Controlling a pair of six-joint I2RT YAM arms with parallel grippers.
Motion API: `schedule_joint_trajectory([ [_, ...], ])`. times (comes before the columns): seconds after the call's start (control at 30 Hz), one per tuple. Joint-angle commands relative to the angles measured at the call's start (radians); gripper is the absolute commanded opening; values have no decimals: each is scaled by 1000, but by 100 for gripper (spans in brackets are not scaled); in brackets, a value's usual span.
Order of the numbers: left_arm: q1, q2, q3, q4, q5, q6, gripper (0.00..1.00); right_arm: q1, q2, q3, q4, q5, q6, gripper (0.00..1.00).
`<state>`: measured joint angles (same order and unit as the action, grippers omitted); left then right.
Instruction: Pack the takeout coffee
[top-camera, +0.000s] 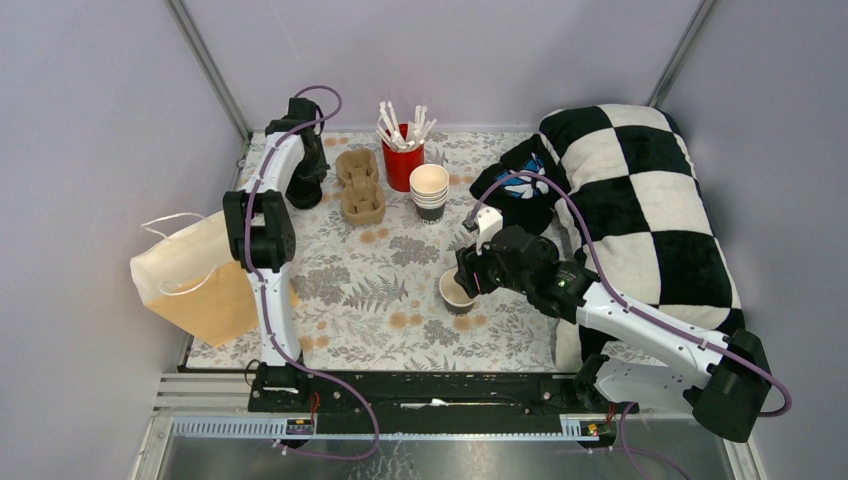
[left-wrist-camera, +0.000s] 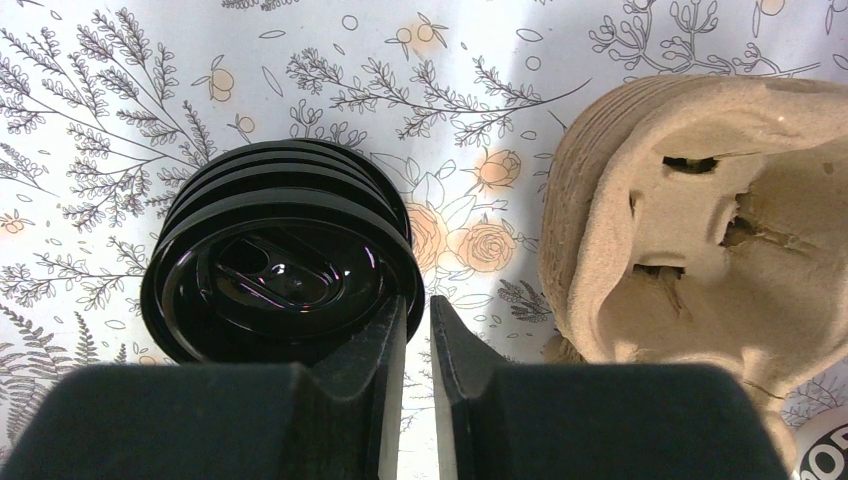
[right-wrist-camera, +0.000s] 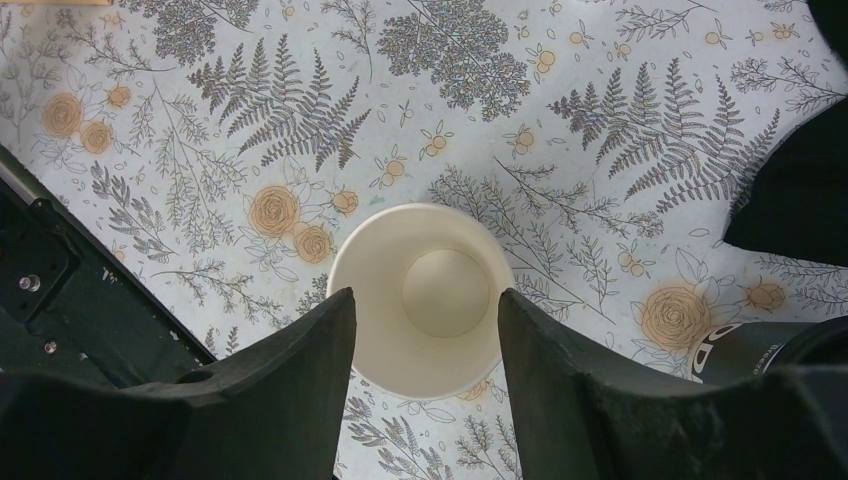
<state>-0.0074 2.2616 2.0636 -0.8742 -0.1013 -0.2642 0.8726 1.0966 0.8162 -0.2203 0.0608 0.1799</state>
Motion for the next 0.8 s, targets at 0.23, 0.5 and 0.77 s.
schedule_joint_trajectory([
  [0.23, 6, -26, 4, 9, -16, 14, 28, 8, -1, 36, 14, -14, 0, 61],
  [0.5, 6, -9, 11, 9, -36, 29, 22, 8, -2, 34, 14, -19, 3, 60],
  [0.77, 6, -4, 19, 7, -31, 34, 26, 8, 5, 35, 21, -25, 6, 59],
])
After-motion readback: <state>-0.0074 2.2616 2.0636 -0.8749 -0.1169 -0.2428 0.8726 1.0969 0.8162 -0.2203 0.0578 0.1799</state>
